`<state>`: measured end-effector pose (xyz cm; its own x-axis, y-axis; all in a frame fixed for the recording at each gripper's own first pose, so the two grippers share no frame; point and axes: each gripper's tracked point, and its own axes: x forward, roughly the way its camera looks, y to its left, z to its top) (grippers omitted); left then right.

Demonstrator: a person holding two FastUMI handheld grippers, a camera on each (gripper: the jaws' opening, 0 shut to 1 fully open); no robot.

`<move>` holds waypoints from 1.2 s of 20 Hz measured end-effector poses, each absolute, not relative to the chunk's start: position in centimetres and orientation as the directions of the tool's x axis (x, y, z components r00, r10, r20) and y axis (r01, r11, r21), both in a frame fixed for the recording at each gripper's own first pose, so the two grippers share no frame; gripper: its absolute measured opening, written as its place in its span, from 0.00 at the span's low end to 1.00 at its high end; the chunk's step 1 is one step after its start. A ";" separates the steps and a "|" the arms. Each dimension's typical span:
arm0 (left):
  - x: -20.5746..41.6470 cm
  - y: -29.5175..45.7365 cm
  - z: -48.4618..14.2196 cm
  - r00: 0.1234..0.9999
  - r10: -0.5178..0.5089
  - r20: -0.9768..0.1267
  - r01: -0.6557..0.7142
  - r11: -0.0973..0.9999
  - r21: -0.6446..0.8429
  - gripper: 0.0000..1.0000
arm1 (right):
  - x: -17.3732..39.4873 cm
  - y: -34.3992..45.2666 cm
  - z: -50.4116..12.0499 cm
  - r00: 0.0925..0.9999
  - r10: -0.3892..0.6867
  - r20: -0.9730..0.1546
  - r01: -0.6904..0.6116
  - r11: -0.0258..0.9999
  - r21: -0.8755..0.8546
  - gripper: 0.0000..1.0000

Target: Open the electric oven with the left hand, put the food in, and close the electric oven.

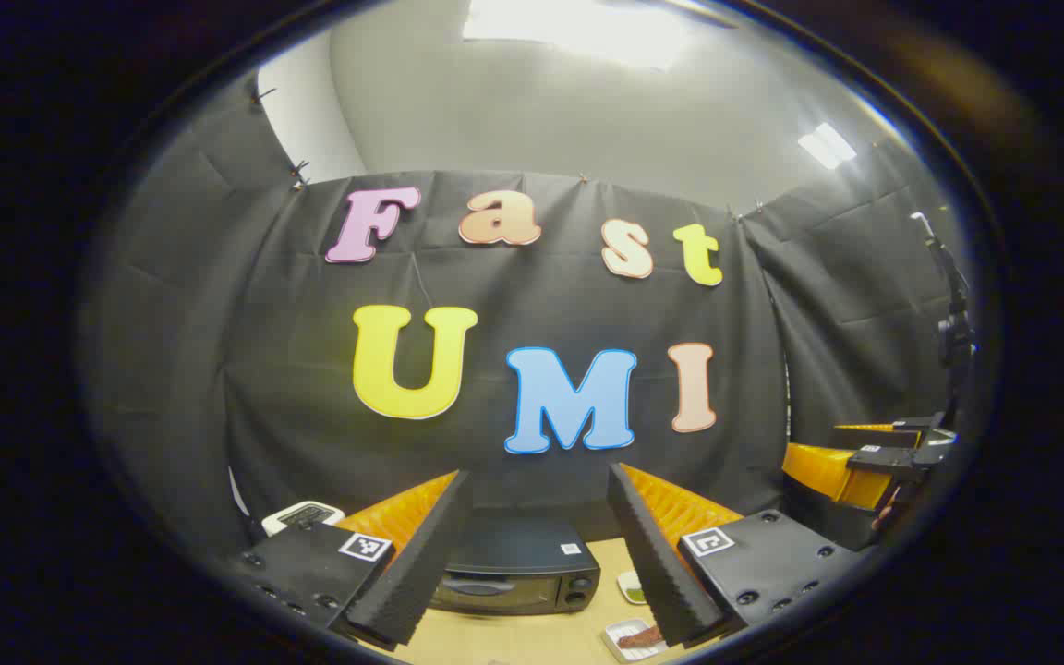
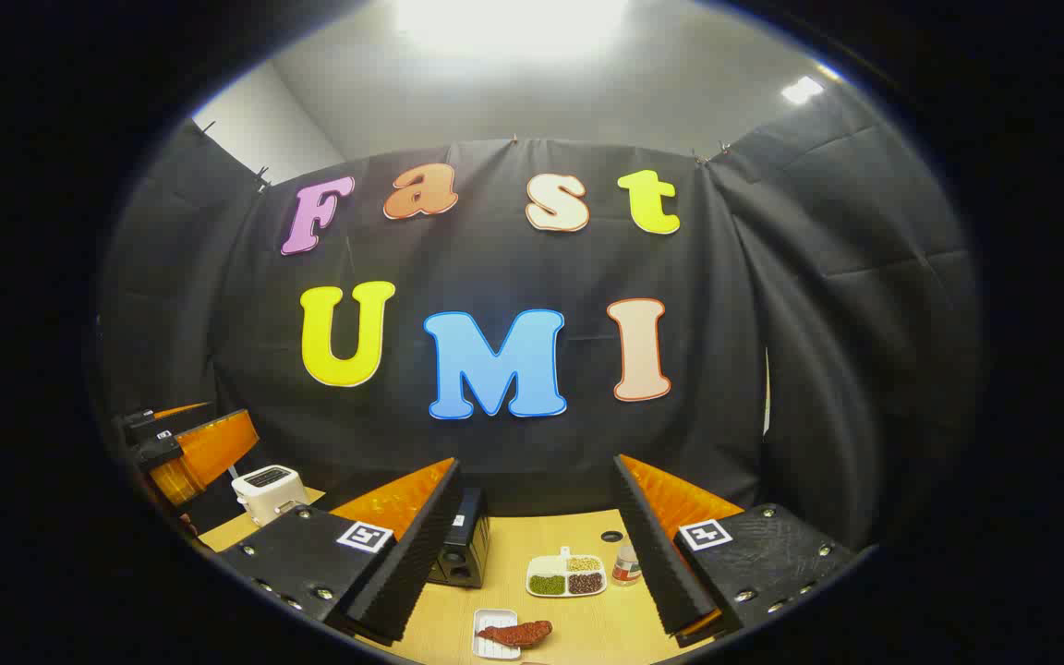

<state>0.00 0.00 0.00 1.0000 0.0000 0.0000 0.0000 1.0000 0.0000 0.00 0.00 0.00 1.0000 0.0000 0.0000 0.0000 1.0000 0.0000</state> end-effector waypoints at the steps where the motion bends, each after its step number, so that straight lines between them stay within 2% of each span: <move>1: 0.0 0.0 -0.1 1.000 0.004 -0.001 -0.004 1.000 0.007 0.98 | 0.1 -0.1 -0.3 1.000 0.001 -0.006 0.000 1.000 0.006 0.97; 8: 0.5 0.2 -0.9 1.000 0.028 -0.012 -0.028 1.000 -0.009 1.00 | 1.0 -0.8 -0.9 1.000 -0.004 -0.010 0.004 1.000 0.016 0.97; 15: 1.3 1.1 -4.2 0.996 0.045 -0.071 -0.047 0.999 -0.018 1.00 | 1.8 -0.8 -1.4 1.000 0.001 -0.005 -0.001 1.000 0.008 0.97; 16: 1.3 1.4 -4.6 0.996 0.048 -0.075 -0.049 0.999 -0.009 0.95 | 2.1 -1.0 -1.7 1.000 0.000 -0.009 0.000 1.000 0.009 0.97; 17: 1.5 1.7 -4.9 0.995 0.052 -0.082 -0.052 0.999 -0.003 1.00 | 2.4 -1.1 -2.1 1.000 -0.002 -0.014 0.002 1.000 0.009 0.97; 24: 4.7 2.9 -11.0 0.982 0.050 -0.182 -0.056 0.998 -0.029 1.00 | 3.7 -1.0 -3.9 0.998 -0.016 -0.063 0.016 1.000 0.007 0.98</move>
<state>4.73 2.93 -10.96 0.9820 0.0501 -0.1820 -0.0563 0.9980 -0.0289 3.73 -1.00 -3.91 0.9979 -0.0157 -0.0627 0.0162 0.9998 0.0066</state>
